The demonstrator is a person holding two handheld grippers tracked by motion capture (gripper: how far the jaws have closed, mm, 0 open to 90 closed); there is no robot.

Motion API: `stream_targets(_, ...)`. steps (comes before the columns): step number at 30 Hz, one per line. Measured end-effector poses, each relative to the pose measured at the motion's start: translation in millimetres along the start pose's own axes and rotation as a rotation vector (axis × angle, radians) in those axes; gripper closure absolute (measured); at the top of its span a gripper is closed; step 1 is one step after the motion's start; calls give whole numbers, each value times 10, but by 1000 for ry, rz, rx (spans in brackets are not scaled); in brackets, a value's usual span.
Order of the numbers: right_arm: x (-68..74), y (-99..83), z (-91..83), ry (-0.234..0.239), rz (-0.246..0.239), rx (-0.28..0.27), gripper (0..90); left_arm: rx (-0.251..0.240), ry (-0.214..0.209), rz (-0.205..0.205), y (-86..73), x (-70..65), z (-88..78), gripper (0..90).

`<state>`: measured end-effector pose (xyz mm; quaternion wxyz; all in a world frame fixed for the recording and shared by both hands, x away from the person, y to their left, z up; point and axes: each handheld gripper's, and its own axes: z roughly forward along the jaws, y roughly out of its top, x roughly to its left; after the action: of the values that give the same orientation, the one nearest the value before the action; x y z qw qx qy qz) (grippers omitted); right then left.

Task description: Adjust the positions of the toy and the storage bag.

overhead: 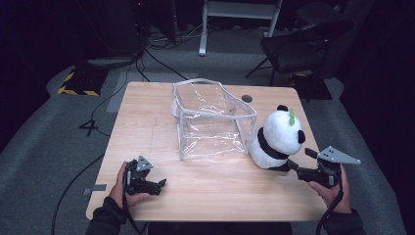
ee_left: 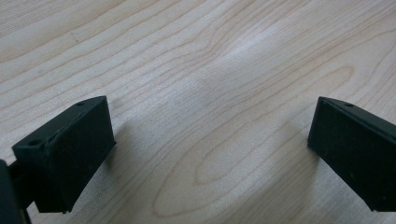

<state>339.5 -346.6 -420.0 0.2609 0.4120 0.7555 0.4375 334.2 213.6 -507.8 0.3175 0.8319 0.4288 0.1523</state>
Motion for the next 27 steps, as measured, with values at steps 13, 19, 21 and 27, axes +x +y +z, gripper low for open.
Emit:
stream_targets(13, 96, 471, -12, -62, 16, -83, 171, 0, 0, 0, 0, 0, 0, 5)
stream_targets(19, 87, 539, 161, -43, 46, -82, 139, 0, 0, 0, 0, 0, 0, 5)
stream_targets(21, 91, 548, 226, -62, 56, -83, 94, 0, 0, 0, 0, 0, 0, 5)
stream_targets(27, 69, 585, 375, -51, 96, -63, 0, 0, 0, -1, 0, 0, 0, 5)
